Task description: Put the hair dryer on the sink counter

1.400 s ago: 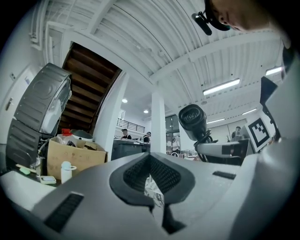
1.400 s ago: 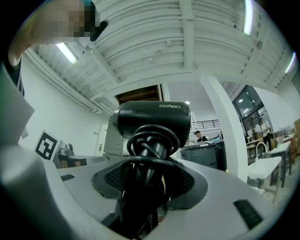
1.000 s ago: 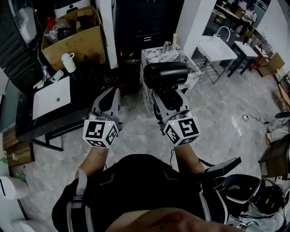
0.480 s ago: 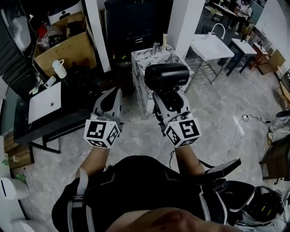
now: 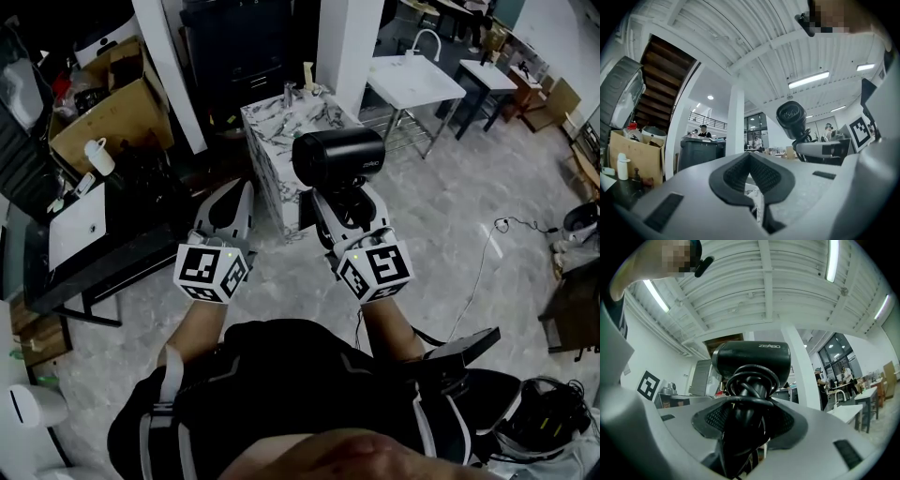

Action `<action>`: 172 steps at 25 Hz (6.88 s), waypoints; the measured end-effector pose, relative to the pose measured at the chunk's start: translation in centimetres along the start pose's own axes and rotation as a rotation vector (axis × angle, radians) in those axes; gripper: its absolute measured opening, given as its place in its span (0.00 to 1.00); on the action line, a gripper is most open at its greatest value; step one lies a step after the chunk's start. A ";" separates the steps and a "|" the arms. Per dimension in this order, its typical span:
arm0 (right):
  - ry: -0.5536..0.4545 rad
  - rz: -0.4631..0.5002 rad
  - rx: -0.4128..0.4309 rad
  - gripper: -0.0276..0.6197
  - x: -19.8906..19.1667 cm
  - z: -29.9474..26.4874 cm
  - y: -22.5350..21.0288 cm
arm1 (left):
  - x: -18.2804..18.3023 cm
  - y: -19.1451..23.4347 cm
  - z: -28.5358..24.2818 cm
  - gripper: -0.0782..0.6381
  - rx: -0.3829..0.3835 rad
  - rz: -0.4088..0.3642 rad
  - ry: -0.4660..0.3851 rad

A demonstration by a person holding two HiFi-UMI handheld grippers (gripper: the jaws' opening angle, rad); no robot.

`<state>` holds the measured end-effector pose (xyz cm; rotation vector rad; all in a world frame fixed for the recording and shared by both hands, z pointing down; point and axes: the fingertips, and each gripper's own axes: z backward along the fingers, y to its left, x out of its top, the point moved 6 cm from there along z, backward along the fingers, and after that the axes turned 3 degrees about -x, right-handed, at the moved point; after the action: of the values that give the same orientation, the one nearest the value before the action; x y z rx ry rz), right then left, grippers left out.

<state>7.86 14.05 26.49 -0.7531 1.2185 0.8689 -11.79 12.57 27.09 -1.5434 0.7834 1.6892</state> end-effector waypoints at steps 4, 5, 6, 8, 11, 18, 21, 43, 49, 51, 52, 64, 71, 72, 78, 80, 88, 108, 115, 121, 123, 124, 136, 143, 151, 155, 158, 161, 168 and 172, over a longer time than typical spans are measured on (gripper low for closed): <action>0.000 0.003 -0.026 0.41 0.2 1.4 -2.1 | -0.6 -2.0 -1.8 0.11 -0.032 0.006 0.021; 0.001 0.001 -0.036 0.41 0.2 1.7 -2.6 | -0.7 -2.4 -2.3 0.11 -0.043 0.012 0.030; 0.001 -0.003 -0.047 0.41 0.2 2.0 -3.1 | -0.9 -2.8 -2.7 0.11 -0.053 0.015 0.037; -0.002 -0.008 -0.069 0.41 0.2 2.5 -4.0 | -1.0 -3.4 -3.6 0.11 -0.073 0.013 0.042; -0.003 -0.004 -0.099 0.41 -0.2 2.8 -5.2 | -1.2 -3.9 -5.1 0.11 -0.102 0.010 0.035; 0.019 0.024 -0.164 0.41 -0.9 2.4 -7.9 | -2.3 -4.4 -9.5 0.11 -0.173 0.037 0.020; 0.015 0.030 -0.183 0.41 -0.4 1.6 -9.7 | -2.3 -4.4 -11.9 0.11 -0.199 0.047 0.016; 0.054 0.055 -0.181 0.41 -3.5 -9.5 -21.0 | -5.7 1.6 -26.5 0.11 -0.173 0.074 0.013; 0.046 0.042 -0.189 0.41 -3.6 -11.1 -23.1 | -5.3 3.3 -29.0 0.11 -0.149 0.046 0.033; 0.051 0.042 -0.192 0.41 -3.4 -11.1 -23.9 | -5.1 3.0 -29.6 0.11 -0.148 0.047 0.036; 0.051 0.041 -0.193 0.41 -3.3 -11.2 -24.3 | -5.0 3.0 -29.9 0.11 -0.147 0.049 0.036; 0.069 0.035 -0.020 0.41 -2.2 -14.0 -29.9 | -5.0 0.8 -32.5 0.11 0.025 0.075 0.024; 0.079 0.035 0.127 0.41 -3.0 -16.9 -32.9 | -6.2 0.1 -33.6 0.11 0.156 0.077 0.034; 0.084 0.033 0.140 0.41 -3.2 -17.3 -33.2 | -6.4 0.2 -33.6 0.11 0.169 0.083 0.036; 0.100 0.019 0.177 0.41 -4.7 -19.8 -32.6 | -7.3 1.8 -32.8 0.11 0.208 0.076 0.047; 0.105 0.012 0.170 0.41 -5.2 -20.8 -32.0 | -7.4 2.8 -32.5 0.11 0.205 0.074 0.050; 0.150 0.011 0.111 0.41 -7.7 -24.8 -29.6 | -8.8 7.7 -30.7 0.11 0.161 0.076 0.068; 0.359 0.061 0.358 0.41 -19.4 -34.9 -34.1 | -16.1 12.9 -36.5 0.11 0.355 0.149 0.161; 0.441 0.073 0.509 0.41 -25.1 -37.8 -35.8 | -19.9 13.3 -39.5 0.11 0.397 0.188 0.215; 0.502 0.104 0.660 0.41 -29.2 -39.6 -35.6 | -23.1 13.4 -40.4 0.11 0.461 0.214 0.283; 0.525 0.137 0.714 0.41 -30.8 -40.0 -35.3 | -24.2 13.4 -40.6 0.11 0.482 0.221 0.306; 0.537 0.150 0.738 0.41 -31.6 -40.2 -35.2 | -24.7 13.5 -40.6 0.11 0.494 0.224 0.316; 0.663 0.272 1.019 0.41 -39.8 -41.2 -33.0 | -28.5 14.1 -39.1 0.11 0.697 0.296 0.370; 0.773 0.303 1.062 0.41 -45.1 -42.2 -32.5 | -30.8 14.2 -39.4 0.11 0.737 0.345 0.390; 0.943 0.300 1.000 0.41 -51.0 -43.4 -31.9 | -33.1 13.4 -40.3 0.11 0.727 0.378 0.428; 1.006 0.265 0.951 0.41 -53.5 -43.9 -31.4 | -34.0 13.9 -40.5 0.11 0.735 0.394 0.438; 1.044 0.265 0.928 0.41 -55.2 -44.1 -31.5 | -34.5 14.2 -40.4 0.11 0.745 0.397 0.445; 1.077 0.272 0.913 0.41 -56.6 -44.1 -31.7 | -35.1 14.5 -40.3 0.11 0.756 0.402 0.460; 1.136 0.259 0.878 0.41 -58.9 -43.8 -31.6 | -36.4 14.7 -40.6 0.11 0.748 0.421 0.484; 1.154 0.270 0.865 0.41 -60.0 -43.5 -31.3 | -36.6 14.5 -40.3 0.11 0.741 0.431 0.493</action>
<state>7.92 -47.79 77.89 -0.3205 2.5183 -0.0546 0.38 -32.31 58.91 -1.2943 1.8589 1.0510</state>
